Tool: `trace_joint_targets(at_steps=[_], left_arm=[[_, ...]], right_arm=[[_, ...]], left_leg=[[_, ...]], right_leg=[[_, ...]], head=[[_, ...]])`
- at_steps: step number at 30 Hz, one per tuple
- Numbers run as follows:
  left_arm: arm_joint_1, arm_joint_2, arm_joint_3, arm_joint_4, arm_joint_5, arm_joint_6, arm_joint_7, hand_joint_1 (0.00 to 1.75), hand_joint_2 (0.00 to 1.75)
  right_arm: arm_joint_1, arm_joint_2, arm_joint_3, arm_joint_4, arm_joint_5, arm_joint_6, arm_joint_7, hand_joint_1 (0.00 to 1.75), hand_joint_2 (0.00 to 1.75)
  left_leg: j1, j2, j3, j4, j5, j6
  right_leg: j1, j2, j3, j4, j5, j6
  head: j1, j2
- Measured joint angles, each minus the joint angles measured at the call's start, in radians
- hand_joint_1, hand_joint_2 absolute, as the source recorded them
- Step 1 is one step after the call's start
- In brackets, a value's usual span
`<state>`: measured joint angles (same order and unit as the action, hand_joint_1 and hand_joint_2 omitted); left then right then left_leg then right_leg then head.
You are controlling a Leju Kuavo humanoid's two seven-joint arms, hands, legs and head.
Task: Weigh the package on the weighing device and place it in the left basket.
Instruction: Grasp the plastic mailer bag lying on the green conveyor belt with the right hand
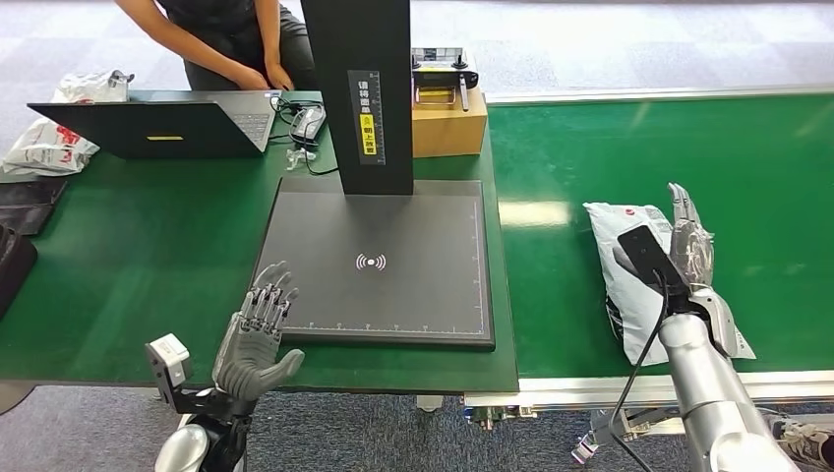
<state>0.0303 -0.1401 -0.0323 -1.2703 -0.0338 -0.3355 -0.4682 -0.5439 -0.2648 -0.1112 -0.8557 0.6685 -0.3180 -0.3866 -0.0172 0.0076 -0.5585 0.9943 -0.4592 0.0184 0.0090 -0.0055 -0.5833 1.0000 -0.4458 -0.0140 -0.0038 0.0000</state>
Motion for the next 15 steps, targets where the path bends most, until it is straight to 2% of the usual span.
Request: trace_joint_targets(at_steps=[5,15], left_arm=[[0.006,0.0,0.001,-0.008,0.003,0.003,0.0,0.0,1.75],[0.01,0.0,0.003,-0.013,0.003,0.004,0.0,0.0,1.75]], right_arm=[[-0.028,-0.019,-0.002,0.093,0.087,-0.098,0.046,0.0,1.75],[-0.04,-0.028,-0.002,0.157,0.094,-0.108,0.049,0.0,1.75]], left_leg=[[0.0,0.0,0.0,0.0,0.0,0.0],[0.0,0.0,0.0,0.0,0.0,0.0]], right_leg=[[0.0,0.0,0.0,0.0,0.0,0.0],[0.0,0.0,0.0,0.0,0.0,0.0]], head=[[0.0,0.0],[0.0,0.0]])
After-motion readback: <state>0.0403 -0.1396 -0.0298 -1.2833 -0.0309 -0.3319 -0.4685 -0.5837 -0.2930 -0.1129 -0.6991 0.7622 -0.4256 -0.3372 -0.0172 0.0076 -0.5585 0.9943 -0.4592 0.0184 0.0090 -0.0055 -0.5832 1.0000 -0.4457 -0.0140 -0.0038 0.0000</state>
